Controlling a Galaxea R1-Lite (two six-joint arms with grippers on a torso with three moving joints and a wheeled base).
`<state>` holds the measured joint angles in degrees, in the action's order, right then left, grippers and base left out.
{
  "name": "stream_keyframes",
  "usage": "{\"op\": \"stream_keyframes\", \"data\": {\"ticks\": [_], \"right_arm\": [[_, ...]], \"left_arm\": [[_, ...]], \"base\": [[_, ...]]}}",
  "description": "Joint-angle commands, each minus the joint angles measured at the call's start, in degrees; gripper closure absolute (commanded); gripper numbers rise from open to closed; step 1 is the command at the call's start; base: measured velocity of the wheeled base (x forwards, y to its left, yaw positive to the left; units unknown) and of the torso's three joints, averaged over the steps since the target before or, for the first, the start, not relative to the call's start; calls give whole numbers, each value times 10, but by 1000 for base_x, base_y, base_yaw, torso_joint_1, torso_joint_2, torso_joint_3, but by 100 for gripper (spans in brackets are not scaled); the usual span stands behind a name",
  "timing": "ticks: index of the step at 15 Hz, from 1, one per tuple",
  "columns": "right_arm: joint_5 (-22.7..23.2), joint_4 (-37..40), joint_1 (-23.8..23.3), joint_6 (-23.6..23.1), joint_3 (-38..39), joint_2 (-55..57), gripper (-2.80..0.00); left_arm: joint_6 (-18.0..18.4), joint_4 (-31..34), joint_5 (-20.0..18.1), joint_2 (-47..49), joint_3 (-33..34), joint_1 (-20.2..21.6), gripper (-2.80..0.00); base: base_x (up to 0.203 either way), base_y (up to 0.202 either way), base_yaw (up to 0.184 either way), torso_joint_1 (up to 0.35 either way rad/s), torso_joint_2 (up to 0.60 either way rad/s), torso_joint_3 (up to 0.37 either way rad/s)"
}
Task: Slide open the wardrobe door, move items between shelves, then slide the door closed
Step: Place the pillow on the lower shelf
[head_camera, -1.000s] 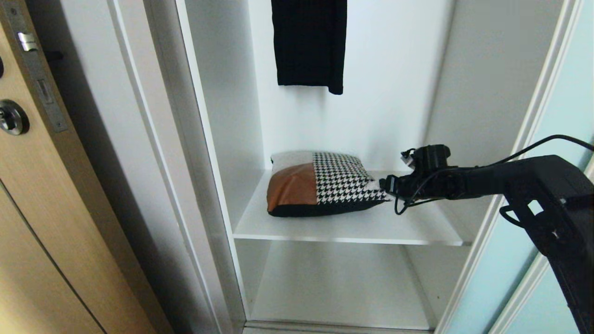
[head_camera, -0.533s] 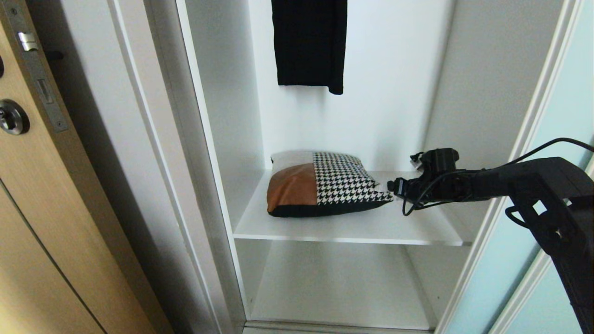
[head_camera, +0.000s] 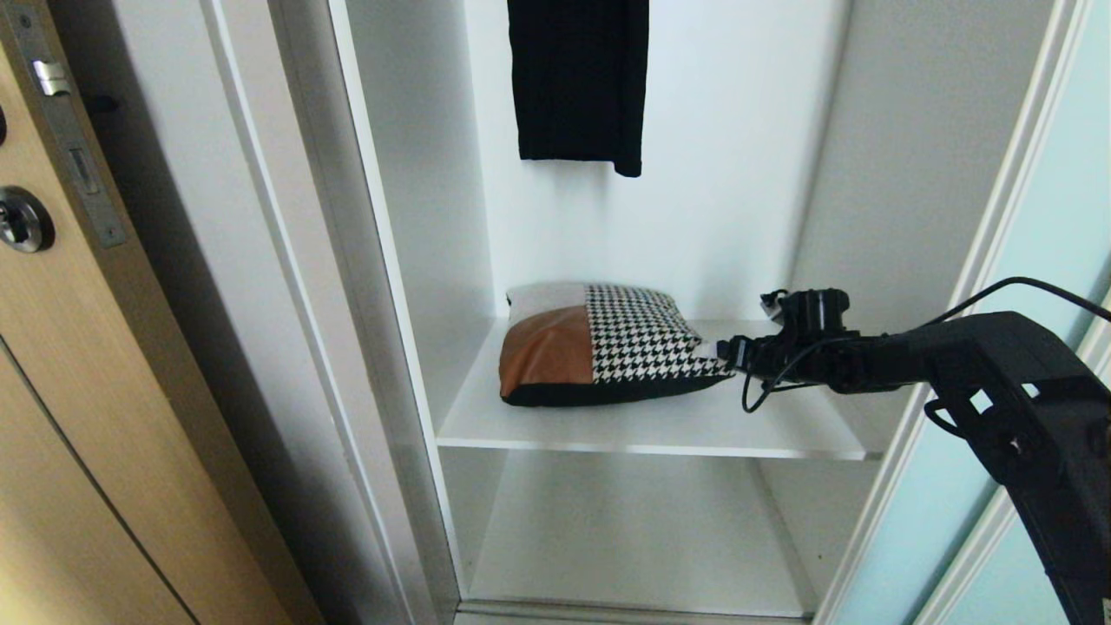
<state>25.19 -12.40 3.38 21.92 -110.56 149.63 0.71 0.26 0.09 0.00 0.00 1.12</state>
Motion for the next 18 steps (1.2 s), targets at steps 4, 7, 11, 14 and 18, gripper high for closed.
{"op": "stream_keyframes", "data": {"ticks": [4, 7, 11, 14, 18], "right_arm": [[21, -18, 9, 1, 0, 13, -280], [26, -19, 9, 5, 0, 10, -280], [40, -36, 9, 5, 0, 8, -280], [40, -40, 9, 3, 0, 11, -280], [43, -58, 9, 4, 0, 15, 0]], "left_arm": [[0, 0, 0, 1, 1, 0, 0], [0, 0, 0, 1, 1, 0, 0], [0, 0, 0, 1, 1, 0, 0], [0, 0, 0, 1, 1, 0, 0], [0, 0, 0, 1, 1, 0, 0]], "base": [[0, 0, 0, 0, 0, 0], [0, 0, 0, 0, 0, 0], [0, 0, 0, 0, 0, 0], [0, 0, 0, 0, 0, 0], [0, 0, 0, 0, 0, 0]]}}
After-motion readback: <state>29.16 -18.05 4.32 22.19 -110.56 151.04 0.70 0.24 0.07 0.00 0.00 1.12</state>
